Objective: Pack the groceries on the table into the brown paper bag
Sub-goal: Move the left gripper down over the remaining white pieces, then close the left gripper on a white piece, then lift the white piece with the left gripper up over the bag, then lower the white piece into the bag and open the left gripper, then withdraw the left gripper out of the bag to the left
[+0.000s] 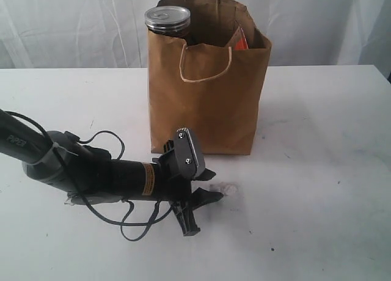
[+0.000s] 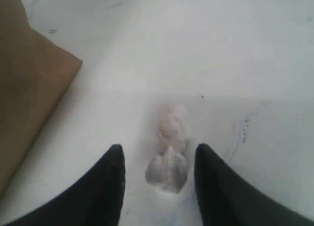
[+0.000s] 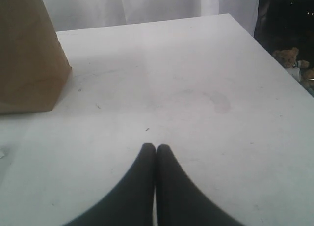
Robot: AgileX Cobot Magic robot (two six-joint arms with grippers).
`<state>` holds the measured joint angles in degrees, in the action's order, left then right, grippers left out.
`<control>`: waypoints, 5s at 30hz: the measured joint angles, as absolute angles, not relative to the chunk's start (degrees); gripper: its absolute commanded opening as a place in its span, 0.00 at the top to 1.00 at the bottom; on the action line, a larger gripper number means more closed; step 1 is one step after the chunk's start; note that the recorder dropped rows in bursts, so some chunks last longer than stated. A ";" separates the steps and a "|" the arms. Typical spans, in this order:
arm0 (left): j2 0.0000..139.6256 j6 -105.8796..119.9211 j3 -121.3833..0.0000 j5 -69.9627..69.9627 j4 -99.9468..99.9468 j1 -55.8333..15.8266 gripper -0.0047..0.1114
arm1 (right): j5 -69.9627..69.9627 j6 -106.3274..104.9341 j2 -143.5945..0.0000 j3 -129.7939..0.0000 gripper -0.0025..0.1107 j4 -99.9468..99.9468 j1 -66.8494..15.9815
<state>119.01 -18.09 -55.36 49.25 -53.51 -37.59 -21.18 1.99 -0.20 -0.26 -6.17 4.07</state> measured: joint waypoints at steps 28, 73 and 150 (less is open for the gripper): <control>106.49 -33.11 -55.45 52.85 -61.31 -37.59 0.96 | -21.18 2.32 -0.20 -0.26 0.98 -6.17 4.07; 85.76 0.84 -55.45 47.90 -16.75 -37.59 0.96 | -21.18 2.32 -0.20 -0.26 0.98 -6.17 4.07; 78.04 -13.01 -68.63 1.06 -20.63 -37.91 0.49 | -21.18 2.32 -0.20 -0.26 0.98 -6.17 4.07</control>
<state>78.04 -13.01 -68.63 1.06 -20.63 -37.91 -21.18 2.32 -0.20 -0.26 -6.17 4.07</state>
